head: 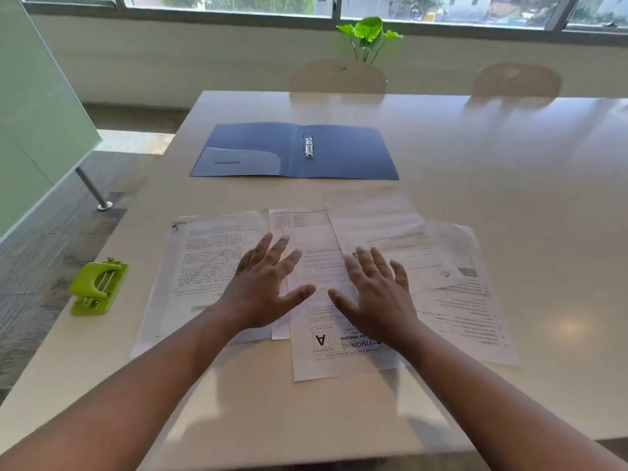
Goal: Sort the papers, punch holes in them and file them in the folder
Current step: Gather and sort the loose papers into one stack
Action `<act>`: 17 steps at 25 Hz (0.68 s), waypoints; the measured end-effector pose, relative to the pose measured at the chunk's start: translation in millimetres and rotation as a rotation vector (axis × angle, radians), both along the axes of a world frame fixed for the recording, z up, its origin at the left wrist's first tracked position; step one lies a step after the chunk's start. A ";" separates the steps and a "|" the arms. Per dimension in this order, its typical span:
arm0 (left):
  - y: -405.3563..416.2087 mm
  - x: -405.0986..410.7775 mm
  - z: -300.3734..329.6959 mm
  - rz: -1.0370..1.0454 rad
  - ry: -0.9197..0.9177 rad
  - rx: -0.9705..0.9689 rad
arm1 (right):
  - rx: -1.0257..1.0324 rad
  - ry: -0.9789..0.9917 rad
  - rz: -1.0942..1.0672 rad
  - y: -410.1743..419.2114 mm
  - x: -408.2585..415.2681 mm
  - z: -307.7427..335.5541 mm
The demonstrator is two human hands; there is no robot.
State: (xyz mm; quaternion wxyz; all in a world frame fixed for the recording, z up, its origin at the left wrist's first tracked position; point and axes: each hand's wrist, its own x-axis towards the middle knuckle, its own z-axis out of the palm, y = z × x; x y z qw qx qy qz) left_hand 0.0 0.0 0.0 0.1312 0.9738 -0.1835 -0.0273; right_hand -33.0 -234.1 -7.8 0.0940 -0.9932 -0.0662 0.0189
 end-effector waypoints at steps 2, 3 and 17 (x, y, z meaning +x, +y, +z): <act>0.1 -4.2 -1.1 -0.016 -0.018 0.023 | 0.024 0.019 -0.008 -2.6 -1.5 -4.4; 0.2 -6.4 -2.8 -0.013 -0.016 0.037 | 0.029 0.022 -0.020 -4.4 -1.9 -7.5; 2.8 -21.3 -17.2 0.050 -0.011 0.037 | 0.209 -0.052 -0.097 -6.3 -9.2 -3.2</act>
